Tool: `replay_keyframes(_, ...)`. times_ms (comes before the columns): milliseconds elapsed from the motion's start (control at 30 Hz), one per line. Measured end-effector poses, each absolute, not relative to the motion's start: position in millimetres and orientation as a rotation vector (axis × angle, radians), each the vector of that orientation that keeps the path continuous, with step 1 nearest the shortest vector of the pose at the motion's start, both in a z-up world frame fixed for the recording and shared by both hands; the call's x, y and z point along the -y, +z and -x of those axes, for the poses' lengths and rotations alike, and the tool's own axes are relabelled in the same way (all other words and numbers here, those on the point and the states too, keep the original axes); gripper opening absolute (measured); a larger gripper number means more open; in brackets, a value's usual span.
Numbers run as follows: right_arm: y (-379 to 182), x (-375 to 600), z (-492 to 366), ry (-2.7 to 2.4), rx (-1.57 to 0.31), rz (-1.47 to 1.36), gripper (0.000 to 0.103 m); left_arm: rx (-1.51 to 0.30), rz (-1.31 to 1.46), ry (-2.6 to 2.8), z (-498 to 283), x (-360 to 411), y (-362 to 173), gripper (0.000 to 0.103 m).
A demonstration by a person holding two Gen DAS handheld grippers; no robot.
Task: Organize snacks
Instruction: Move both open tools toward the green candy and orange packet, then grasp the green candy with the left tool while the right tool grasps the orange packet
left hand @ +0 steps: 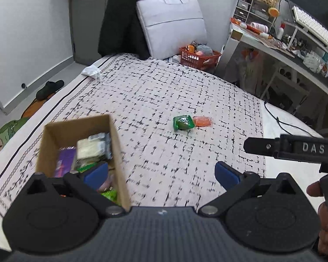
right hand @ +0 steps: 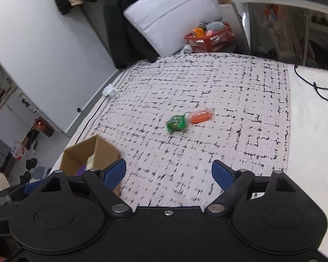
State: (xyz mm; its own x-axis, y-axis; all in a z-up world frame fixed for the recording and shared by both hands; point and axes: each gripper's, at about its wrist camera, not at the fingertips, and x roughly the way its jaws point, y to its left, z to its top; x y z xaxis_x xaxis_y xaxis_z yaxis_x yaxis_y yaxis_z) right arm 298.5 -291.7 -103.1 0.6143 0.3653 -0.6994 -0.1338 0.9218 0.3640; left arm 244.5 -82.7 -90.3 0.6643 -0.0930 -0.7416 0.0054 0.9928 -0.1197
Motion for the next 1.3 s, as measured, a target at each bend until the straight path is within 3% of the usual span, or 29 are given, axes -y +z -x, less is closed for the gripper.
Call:
replay_keyframes(100,-113,302,-324,0.277,-0.880,-0.314,0.071,-0.859,0.117,-0.073,-269,95,-99,0.103)
replay_keyframes(500,-162,330,-410,0.228,-0.952,-0.388,0.058,-0.907,0.131,-0.087,-366,130,-150,0.103)
replay_keyframes(1167,-221,324,-482,0.246,-1.030,-0.412,0.054,-0.986,0.176,-0.048,-459,139,-231,0.099)
replay_keyframes(1300,-224,324,-488,0.248,-1.020,-0.432,0.045,-0.999,0.189,-0.039,-469,136,-241,0.093)
